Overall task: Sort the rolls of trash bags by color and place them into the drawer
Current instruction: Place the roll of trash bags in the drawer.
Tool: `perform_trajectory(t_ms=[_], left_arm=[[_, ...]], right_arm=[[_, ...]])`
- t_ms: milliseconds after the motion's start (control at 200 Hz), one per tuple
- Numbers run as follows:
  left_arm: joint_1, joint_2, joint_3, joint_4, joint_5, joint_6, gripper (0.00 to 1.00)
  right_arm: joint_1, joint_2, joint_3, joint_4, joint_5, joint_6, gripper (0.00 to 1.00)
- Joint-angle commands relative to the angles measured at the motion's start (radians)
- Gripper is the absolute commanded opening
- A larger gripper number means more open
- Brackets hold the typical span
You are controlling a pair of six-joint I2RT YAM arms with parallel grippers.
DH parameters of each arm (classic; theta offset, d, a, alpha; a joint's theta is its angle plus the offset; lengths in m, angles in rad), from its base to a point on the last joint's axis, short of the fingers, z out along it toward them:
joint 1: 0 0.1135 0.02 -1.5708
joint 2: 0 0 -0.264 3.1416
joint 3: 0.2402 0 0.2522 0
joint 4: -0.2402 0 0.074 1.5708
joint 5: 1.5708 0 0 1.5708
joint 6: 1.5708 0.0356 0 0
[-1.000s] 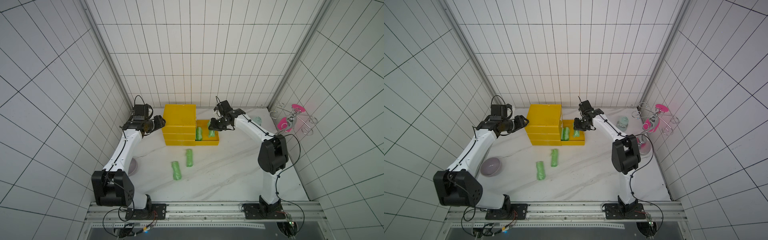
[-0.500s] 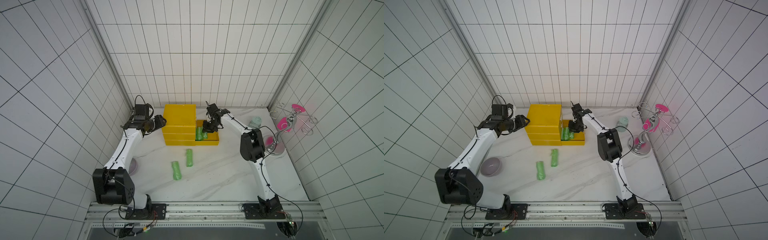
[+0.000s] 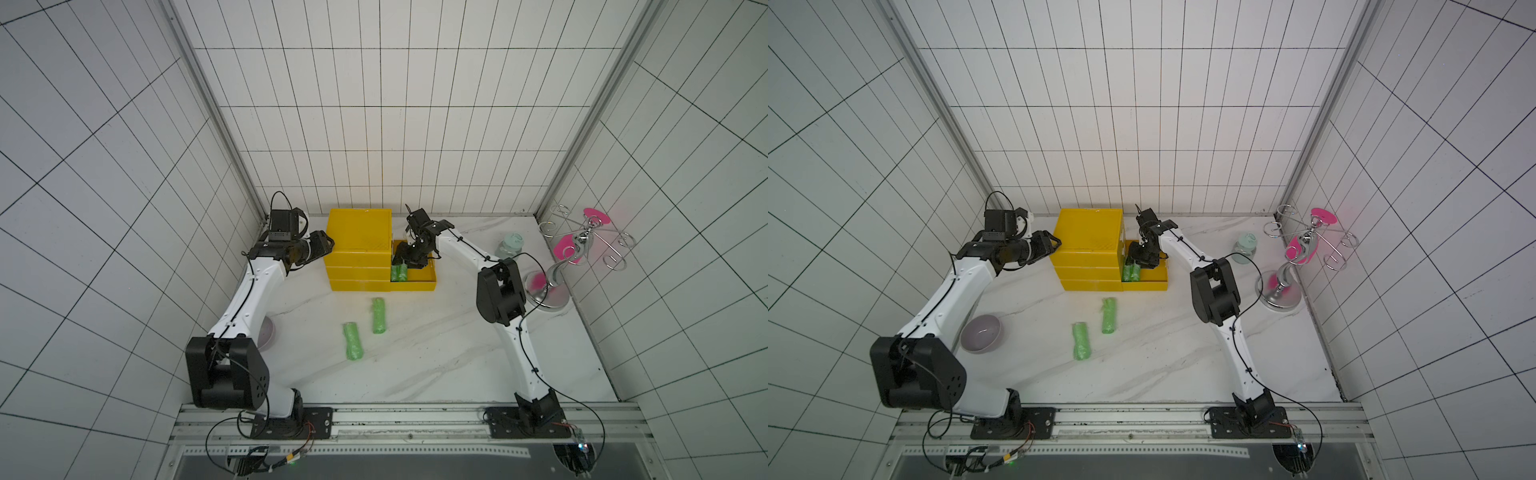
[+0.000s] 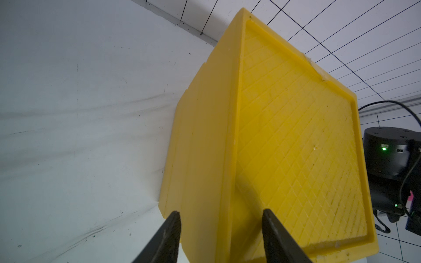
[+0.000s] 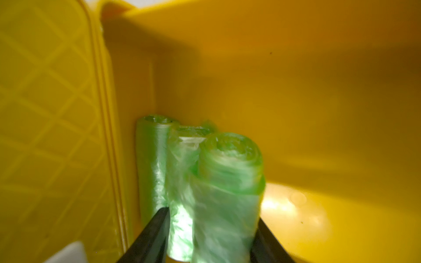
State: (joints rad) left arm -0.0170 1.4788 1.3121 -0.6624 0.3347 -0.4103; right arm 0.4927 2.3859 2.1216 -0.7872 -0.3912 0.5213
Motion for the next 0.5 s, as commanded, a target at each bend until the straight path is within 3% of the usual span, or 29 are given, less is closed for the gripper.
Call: perform_trajectory(t_ms=[0,270,495], left_arm=[[-0.003,-0.005,-0.012,0.004,-0.004,0.010,0.56],[-0.001,-0.028,0.006,-0.011,-0.021,0.007,0.56],[0.007,-0.096,0.000,-0.047,-0.039,0.008,0.56]], right_arm=[[-0.025,-0.126,-0.062,0.029,0.025,-0.002,0.56],[-0.038,-0.304,-0.186,0.041,0.064,-0.048,0.56],[-0.020,-0.529,-0.445,0.134,0.084,-0.041,0.50]])
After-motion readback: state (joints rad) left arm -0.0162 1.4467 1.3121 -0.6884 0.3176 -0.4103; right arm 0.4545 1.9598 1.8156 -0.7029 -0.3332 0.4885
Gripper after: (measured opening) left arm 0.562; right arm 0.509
